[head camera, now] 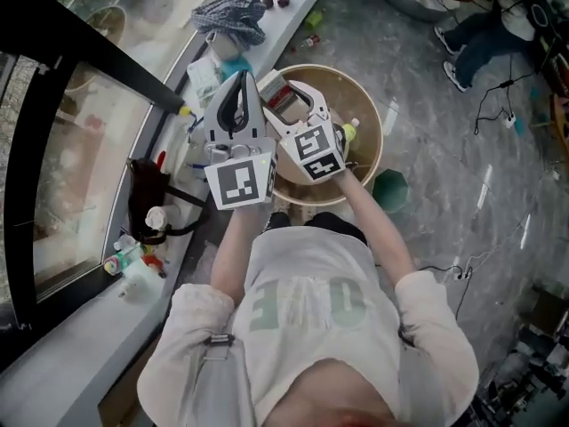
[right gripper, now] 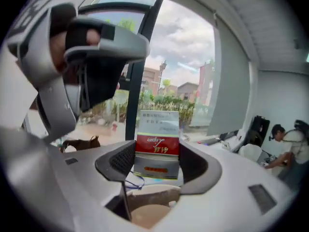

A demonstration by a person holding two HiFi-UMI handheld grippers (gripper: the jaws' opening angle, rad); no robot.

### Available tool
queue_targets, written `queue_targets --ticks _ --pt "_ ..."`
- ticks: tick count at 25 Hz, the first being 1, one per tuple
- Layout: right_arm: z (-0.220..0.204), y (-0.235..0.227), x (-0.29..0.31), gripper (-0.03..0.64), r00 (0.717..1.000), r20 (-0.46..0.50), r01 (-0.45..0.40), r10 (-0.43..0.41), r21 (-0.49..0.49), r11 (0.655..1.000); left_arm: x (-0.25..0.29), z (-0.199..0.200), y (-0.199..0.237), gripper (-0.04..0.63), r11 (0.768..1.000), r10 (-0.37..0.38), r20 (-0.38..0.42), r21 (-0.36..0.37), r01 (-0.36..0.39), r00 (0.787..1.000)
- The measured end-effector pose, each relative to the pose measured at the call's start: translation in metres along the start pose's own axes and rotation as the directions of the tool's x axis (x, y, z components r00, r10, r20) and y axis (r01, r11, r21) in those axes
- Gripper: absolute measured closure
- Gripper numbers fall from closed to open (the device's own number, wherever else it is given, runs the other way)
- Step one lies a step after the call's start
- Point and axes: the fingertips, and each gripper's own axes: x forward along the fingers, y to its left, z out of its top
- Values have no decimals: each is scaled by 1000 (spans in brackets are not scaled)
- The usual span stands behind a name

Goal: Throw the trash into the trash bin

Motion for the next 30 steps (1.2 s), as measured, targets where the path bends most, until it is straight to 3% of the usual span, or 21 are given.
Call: queue_targets --ticks 4,9,14,17,20,25,30 --pt "66 -15 -36 334 978 193 68 -77 54 996 9 30 -3 583 999 -43 51 -1 43 998" --pt "100 -45 -87 334 939 313 119 -145 102 988 16 45 -26 583 999 -52 84 3 52 995" --pt "91 -91 -130 334 921 344 137 -182 152 979 30 39 -77 583 998 -67 82 -3 67 994" --pt "78 -125 -160 334 910 341 190 -237 165 968 39 33 -129 583 988 -151 59 26 150 987" --pt "56 -161 -191 334 893 332 255 -304 183 949 49 22 -179 583 974 -226 33 6 226 973" --pt "13 -225 -243 334 864 299 349 -405 226 910 71 -5 -270 583 935 -353 0 -27 353 936" --pt "-73 -277 -301 334 831 161 473 -533 302 828 71 -51 -366 583 859 -512 -83 -78 507 855"
